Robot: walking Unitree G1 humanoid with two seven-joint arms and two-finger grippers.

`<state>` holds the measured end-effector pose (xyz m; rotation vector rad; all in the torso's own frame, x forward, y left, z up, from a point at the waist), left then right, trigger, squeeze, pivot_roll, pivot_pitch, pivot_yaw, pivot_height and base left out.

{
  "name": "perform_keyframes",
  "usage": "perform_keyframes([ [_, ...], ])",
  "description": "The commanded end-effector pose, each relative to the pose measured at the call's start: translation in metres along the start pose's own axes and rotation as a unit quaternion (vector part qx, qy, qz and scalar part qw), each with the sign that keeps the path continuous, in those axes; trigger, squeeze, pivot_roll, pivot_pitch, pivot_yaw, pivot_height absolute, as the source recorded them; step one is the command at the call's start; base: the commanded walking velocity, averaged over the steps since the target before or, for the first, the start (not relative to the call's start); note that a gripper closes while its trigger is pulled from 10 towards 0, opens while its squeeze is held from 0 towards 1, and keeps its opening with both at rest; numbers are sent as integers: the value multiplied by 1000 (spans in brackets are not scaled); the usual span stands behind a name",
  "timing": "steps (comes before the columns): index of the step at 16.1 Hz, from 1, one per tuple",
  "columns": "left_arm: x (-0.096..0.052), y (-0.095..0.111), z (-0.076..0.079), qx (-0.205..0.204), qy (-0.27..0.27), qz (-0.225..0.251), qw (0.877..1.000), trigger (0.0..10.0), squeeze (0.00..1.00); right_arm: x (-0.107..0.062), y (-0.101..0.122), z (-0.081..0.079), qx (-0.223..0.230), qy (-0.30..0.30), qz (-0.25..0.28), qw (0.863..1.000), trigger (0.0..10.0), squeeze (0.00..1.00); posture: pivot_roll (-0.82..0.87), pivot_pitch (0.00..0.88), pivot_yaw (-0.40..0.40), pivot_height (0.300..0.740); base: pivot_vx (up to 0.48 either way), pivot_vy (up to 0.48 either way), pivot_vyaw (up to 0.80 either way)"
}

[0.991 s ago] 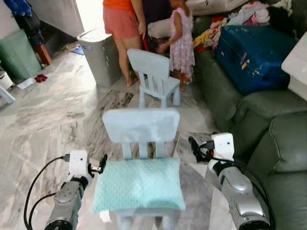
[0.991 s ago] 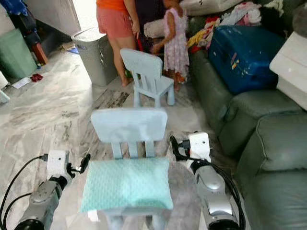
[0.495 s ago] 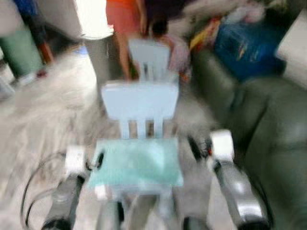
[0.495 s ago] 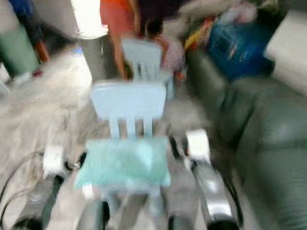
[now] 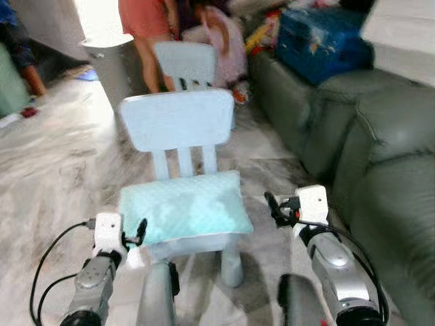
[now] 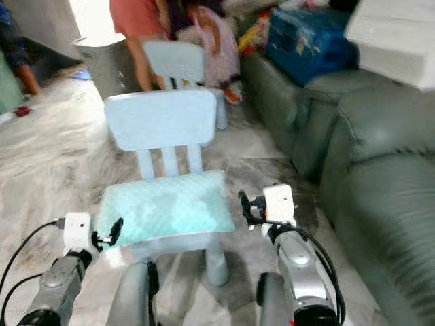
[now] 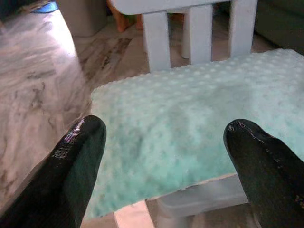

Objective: Move the pillow to the sofa

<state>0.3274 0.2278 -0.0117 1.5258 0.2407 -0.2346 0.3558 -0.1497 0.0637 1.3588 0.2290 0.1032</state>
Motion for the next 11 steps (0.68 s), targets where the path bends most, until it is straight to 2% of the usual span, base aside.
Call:
perform_keyframes([
  [1, 4, 17, -8, 21, 14, 23, 999, 10000, 0, 3, 5, -4, 1, 8, 9, 1000, 10000, 0, -112, 0, 60, 460, 0, 0, 0],
  [2, 6, 28, -10, 25, 25, 39, 999, 10000, 0, 3, 4, -2, -3, 4, 7, 1000, 10000, 0, -111, 0, 59, 445, 0, 0, 0],
  [5, 8, 41, -13, 34, 37, 56, 997, 10000, 0, 5, 6, -1, -5, 4, 8, 1000, 10000, 0, -107, 0, 58, 411, 0, 0, 0],
  [7, 8, 51, -19, 46, 61, 70, 995, 10000, 0, 7, 8, 1, -6, 1, 12, 1000, 10000, 0, -105, 0, 58, 392, 0, 0, 0],
  [10, 5, 71, -45, 62, 125, 88, 986, 10000, 0, 12, 19, 7, -7, -1, 28, 1000, 10000, 0, -103, 0, 57, 392, 0, 0, 0],
  [11, 5, 82, -61, 56, 160, 93, 981, 10000, 0, 18, 30, 12, -7, -4, 43, 999, 10000, 0, -100, 0, 57, 392, 0, 0, 0],
])
Point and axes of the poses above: a point about 5 cm out from each wrist's last joint towards the gripper, its own x axis pointing out of the wrist towards the gripper, its own y axis along the axis of the wrist's last joint, z = x × y, the point moved 6 cm from there along x, pointing out of the wrist towards the gripper, and after that the axes turned 6 degrees about -x, right-handed, at the moved point
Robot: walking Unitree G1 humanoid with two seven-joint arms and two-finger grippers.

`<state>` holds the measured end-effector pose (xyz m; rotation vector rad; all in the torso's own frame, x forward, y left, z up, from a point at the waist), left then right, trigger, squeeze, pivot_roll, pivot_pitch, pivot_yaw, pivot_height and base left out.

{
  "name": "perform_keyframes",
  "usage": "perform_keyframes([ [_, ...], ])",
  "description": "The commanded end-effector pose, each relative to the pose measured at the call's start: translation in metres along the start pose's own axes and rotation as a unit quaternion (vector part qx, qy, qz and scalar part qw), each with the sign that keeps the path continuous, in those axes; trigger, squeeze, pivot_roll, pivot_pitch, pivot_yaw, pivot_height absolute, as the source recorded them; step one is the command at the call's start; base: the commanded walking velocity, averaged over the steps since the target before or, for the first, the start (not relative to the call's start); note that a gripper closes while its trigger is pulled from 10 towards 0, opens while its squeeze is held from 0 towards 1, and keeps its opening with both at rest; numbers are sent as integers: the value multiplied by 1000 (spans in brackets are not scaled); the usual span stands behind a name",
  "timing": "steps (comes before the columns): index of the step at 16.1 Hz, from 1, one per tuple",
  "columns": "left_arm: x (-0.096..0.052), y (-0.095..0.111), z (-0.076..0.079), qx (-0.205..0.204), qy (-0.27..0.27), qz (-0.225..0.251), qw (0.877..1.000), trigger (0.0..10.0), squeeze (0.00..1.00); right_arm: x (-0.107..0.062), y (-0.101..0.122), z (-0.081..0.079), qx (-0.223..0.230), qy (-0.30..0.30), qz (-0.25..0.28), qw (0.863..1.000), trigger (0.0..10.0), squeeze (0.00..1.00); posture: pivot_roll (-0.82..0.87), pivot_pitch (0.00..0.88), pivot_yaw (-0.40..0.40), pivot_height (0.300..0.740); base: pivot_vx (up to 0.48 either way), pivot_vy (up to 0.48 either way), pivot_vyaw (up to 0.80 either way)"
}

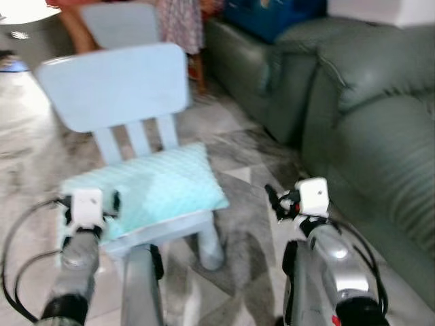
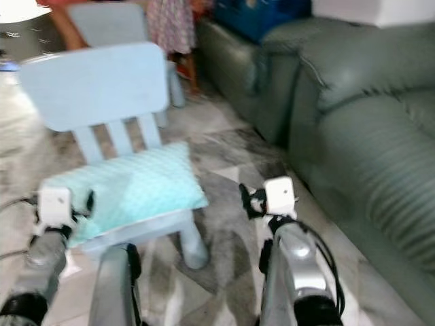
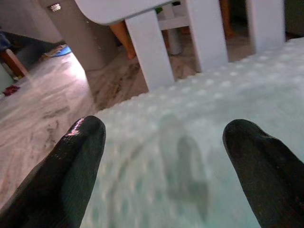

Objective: Move the pillow to the sofa

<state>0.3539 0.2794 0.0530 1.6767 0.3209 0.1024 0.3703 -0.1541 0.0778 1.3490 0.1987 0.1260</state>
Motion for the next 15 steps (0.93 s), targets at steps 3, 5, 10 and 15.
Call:
perform_keyframes([
  [3, 12, 27, -51, -7, 98, 19, 995, 10000, 0, 21, 49, 10, 9, 1, 70, 997, 10000, 0, -91, 0, 57, 392, 0, 0, 0],
  [5, 10, 39, -73, -14, 137, 30, 990, 10000, 0, 32, 72, 5, 18, 20, 97, 995, 10000, 0, -74, 21, 54, 392, 0, 0, 0],
  [10, -1, 28, -125, -46, 217, -19, 975, 10000, 0, 52, 95, -22, 104, 102, 109, 983, 10000, 0, -16, 78, 45, 392, 0, 0, 0],
  [15, 14, 19, -124, -67, 205, -92, 972, 10000, 0, 71, 119, -73, 199, 176, 107, 958, 10000, 0, 23, 113, 57, 392, 0, 0, 0],
])
Point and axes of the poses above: a point about 5 cm out from each wrist's last joint towards the gripper, its own x axis pointing out of the wrist towards the gripper, its own y axis along the axis of the wrist's last joint, z = x × y, the point moved 6 cm from there along x, pointing out of the wrist towards the gripper, and after that the axes turned 6 degrees about -x, right-handed, at the moved point
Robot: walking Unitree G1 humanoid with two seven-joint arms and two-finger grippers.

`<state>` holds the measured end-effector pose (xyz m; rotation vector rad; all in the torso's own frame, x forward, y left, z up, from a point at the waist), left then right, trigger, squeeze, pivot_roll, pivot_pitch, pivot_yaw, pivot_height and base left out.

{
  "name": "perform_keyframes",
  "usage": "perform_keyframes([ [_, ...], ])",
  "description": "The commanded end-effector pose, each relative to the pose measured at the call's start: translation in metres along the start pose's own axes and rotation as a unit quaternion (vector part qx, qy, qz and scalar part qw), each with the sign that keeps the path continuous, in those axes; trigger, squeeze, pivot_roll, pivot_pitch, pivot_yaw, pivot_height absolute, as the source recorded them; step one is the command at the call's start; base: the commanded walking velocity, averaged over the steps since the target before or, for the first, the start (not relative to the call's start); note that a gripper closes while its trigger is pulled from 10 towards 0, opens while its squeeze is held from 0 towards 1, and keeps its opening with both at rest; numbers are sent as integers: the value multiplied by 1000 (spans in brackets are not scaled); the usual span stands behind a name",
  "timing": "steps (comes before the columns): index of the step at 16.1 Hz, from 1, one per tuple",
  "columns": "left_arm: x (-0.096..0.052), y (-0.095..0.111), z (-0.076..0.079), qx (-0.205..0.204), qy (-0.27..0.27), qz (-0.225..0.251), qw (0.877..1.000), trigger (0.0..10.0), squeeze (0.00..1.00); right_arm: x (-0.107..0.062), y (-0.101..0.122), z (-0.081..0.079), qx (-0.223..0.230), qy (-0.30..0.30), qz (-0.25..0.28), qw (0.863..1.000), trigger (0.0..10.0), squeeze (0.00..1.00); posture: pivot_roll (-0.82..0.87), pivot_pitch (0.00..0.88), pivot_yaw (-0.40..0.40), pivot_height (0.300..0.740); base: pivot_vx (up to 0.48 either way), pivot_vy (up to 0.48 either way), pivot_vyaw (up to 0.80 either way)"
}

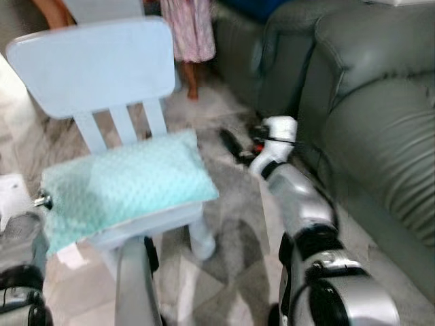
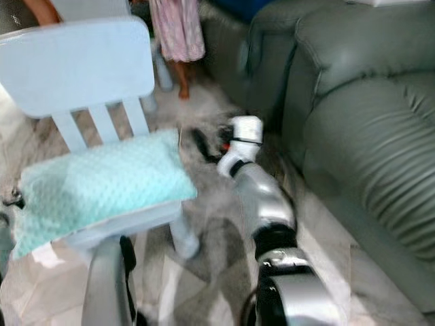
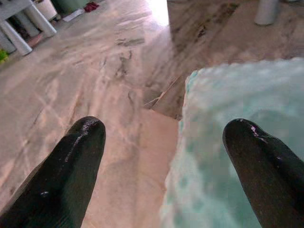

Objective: Move the pillow to the sofa

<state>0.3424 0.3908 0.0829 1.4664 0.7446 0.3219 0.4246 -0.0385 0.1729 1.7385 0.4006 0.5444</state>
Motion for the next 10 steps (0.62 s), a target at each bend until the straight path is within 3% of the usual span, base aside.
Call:
perform_keyframes([
  [1, 4, 8, -10, 5, 7, -4, 1000, 10000, 0, 4, 0, -1, 24, 4, -4, 1000, 10000, 0, 31, 119, 59, 392, 0, 0, 0],
  [5, 7, 1, -16, -34, 3, -47, 998, 10000, 0, 8, -17, -19, 82, 36, -31, 995, 10000, 0, 55, 152, 69, 392, 0, 0, 0],
  [7, 7, -6, -17, -66, -1, -78, 995, 10000, 0, 6, -24, -19, 95, 37, -38, 994, 10000, 0, 61, 169, 73, 392, 0, 0, 0],
  [10, 7, -10, -25, -70, 3, -93, 993, 10000, 0, 2, -31, -15, 109, 28, -45, 993, 10000, 0, 63, 184, 77, 392, 0, 0, 0],
])
Point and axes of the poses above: a point about 5 cm out from each wrist's last joint towards the gripper, its own x axis pointing out of the wrist towards the gripper, its own y axis along the axis of the wrist's last joint, z = x × y, the point moved 6 cm from there along x, pointing out of the wrist towards the gripper, and after that the axes turned 6 degrees about -x, right-handed, at the moved point
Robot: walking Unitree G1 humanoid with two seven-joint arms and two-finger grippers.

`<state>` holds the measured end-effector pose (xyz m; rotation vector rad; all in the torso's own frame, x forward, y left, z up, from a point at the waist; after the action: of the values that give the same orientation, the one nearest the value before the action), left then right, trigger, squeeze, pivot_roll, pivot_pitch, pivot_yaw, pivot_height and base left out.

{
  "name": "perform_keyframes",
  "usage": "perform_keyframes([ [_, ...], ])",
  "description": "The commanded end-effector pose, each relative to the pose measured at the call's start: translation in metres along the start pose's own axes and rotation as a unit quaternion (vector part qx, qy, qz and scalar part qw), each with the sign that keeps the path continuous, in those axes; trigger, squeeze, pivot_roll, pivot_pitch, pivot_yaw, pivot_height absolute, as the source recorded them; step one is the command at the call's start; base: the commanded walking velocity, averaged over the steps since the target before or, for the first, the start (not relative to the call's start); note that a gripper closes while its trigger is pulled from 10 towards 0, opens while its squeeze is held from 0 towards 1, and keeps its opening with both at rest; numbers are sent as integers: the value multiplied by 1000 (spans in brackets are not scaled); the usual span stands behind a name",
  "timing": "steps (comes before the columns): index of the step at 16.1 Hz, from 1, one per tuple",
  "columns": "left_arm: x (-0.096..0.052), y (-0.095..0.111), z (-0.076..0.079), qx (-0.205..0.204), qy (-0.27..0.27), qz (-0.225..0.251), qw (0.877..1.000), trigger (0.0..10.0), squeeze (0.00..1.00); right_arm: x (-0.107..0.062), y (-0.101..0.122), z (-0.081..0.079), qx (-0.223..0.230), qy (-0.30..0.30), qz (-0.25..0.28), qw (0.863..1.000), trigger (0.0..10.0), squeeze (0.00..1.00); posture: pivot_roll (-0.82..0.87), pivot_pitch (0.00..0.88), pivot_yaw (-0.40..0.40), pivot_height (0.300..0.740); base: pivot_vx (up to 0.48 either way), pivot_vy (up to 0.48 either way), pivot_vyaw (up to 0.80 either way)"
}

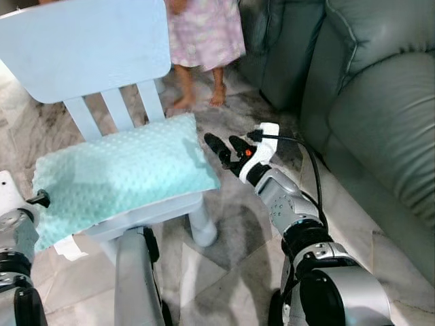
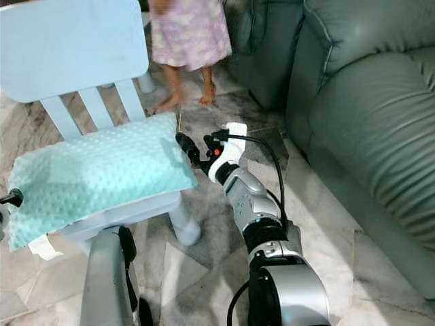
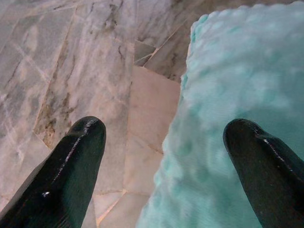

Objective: Move the pillow to the sofa

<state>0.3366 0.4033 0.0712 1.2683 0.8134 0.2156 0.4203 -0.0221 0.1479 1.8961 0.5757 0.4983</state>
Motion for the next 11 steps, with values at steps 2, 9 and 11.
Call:
perform_keyframes([
  [2, 1, -2, -16, -29, 19, -17, 999, 10000, 0, 0, -7, -5, 7, 6, 0, 1000, 10000, 0, 61, 190, 79, 392, 0, 0, 0],
  [9, -1, -3, 29, -171, -81, -64, 980, 10000, 0, -6, -9, -5, 71, 41, 9, 997, 10000, 0, 72, 203, 79, 392, 0, 0, 0],
  [11, -7, -9, 53, -189, -143, -95, 967, 10000, 0, -2, -5, -8, 66, 53, 9, 996, 10000, 0, 79, 210, 73, 392, 0, 0, 0],
])
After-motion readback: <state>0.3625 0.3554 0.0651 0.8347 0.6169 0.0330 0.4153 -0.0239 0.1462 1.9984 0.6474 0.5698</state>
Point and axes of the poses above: a point about 5 cm out from each wrist's last joint towards the gripper, its own x axis pointing out of the wrist towards the gripper, its own y axis along the axis of the wrist's last joint, z = x × y, the point moved 6 cm from there along x, pointing out of the wrist towards the gripper, and after that the axes turned 6 degrees about -x, right-handed, at the moved point
